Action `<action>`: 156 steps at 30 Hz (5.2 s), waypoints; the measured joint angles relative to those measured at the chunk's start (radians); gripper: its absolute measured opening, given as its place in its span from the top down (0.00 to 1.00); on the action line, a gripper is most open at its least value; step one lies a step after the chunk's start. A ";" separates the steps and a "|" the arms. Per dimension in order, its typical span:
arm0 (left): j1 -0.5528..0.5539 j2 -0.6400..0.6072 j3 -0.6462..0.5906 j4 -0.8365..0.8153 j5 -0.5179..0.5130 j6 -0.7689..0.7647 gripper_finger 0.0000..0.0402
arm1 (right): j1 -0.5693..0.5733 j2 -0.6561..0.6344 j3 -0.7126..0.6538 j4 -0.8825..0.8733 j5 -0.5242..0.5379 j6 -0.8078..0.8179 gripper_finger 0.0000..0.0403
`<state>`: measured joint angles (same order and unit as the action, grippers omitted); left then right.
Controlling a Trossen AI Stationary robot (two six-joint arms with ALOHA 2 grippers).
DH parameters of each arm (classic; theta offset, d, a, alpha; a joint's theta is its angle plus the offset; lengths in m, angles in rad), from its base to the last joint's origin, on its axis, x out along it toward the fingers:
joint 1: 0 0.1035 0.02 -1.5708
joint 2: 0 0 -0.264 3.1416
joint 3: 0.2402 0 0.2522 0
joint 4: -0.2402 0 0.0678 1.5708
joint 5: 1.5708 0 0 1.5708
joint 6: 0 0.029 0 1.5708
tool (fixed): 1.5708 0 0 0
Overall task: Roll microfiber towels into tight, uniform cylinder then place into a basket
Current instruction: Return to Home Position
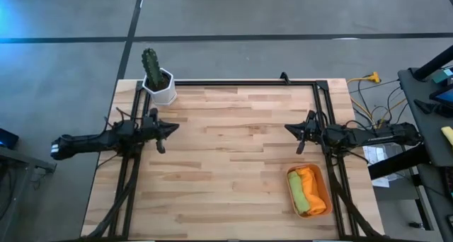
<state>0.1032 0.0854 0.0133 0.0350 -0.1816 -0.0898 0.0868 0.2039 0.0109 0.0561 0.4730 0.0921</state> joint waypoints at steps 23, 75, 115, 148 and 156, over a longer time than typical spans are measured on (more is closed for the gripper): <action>0.000 0.041 -0.007 0.007 0.027 0.024 1.00 | 0.000 0.002 0.000 0.003 0.000 -0.014 0.98; -0.001 0.061 -0.007 0.009 0.028 0.023 1.00 | 0.000 0.002 0.000 0.003 0.000 -0.014 0.98; 0.000 0.065 -0.007 0.009 0.028 0.023 1.00 | 0.000 0.002 0.000 0.004 0.000 -0.014 0.98; -0.001 0.067 -0.007 0.009 0.028 0.023 1.00 | 0.000 0.002 0.000 0.004 0.000 -0.014 0.98; -0.001 0.067 -0.007 0.009 0.028 0.023 1.00 | 0.000 0.002 0.000 0.004 0.000 -0.014 0.98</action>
<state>0.1025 0.1520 0.0059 0.0440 -0.1536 -0.0666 0.0866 0.2058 0.0109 0.0597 0.4726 0.0780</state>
